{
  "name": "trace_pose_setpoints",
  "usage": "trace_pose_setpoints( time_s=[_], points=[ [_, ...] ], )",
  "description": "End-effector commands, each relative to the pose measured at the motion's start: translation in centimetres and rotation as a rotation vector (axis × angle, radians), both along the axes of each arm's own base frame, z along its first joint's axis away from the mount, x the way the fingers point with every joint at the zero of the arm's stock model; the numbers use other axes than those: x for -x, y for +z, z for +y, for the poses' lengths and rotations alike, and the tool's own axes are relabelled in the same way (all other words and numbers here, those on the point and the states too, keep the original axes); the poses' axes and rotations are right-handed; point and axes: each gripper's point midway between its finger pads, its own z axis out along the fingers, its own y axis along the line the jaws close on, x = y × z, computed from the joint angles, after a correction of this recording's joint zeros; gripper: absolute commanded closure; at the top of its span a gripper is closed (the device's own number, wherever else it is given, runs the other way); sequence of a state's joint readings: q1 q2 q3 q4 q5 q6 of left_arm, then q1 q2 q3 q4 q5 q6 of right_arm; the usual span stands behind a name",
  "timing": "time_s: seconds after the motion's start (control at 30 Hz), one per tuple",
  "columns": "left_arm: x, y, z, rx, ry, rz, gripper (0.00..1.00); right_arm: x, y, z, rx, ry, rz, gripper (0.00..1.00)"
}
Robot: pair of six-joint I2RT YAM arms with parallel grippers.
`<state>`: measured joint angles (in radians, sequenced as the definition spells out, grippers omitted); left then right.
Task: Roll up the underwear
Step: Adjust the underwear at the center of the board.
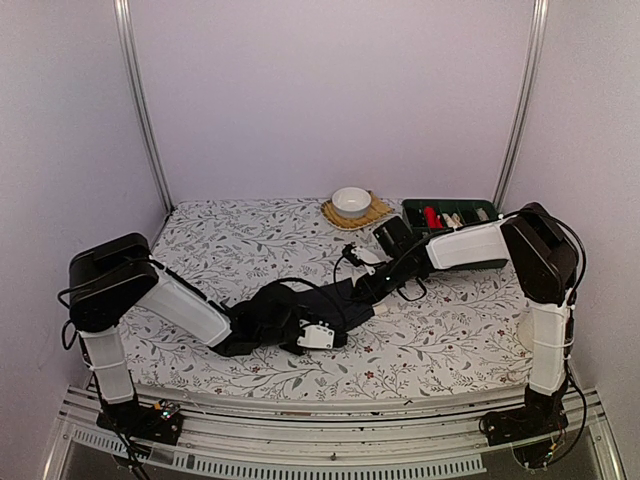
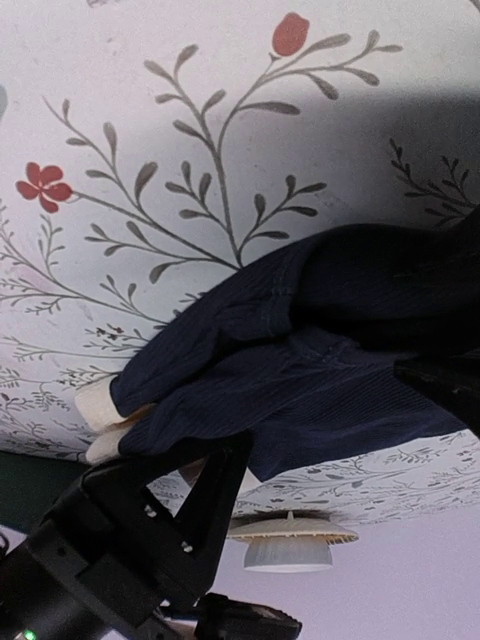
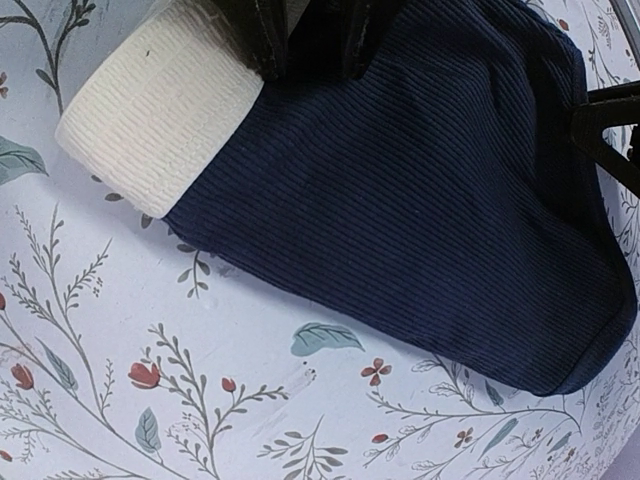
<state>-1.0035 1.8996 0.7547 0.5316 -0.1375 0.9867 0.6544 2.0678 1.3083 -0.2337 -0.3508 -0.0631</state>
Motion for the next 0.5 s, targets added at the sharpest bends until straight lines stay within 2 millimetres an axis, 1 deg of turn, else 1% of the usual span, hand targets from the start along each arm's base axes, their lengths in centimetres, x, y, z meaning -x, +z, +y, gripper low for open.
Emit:
trace_pose_setpoints(
  time_s=[0.0,0.07,0.17,0.2,0.27,0.33,0.47],
  points=[
    [0.0,2.4,-1.4,0.081,-0.011,-0.033,0.75,0.0,-1.3,-0.6,0.033,-0.018,0.02,0.8],
    [-0.2,2.9,-1.7,0.094,-0.009,-0.031,0.78,0.0,-1.2,-0.7,0.033,-0.02,0.017,0.8],
    [-0.4,1.9,-1.7,0.064,0.003,-0.014,0.91,0.1,-0.8,-0.8,0.031,-0.021,0.011,0.8],
    [-0.3,1.5,-1.7,0.054,0.0,-0.014,0.94,0.1,-0.8,-0.9,0.032,-0.024,0.009,0.8],
    [-0.2,1.1,-1.8,0.046,-0.003,-0.015,0.95,0.2,-0.5,-1.0,0.031,-0.024,0.005,0.8],
    [0.0,1.4,-1.9,0.062,-0.005,-0.028,0.97,0.2,-0.4,-1.0,0.029,-0.027,0.002,0.8],
    [0.5,3.0,-2.2,0.106,-0.019,-0.036,1.0,0.0,-0.6,-1.2,0.04,-0.034,-0.003,0.8]
  ],
)
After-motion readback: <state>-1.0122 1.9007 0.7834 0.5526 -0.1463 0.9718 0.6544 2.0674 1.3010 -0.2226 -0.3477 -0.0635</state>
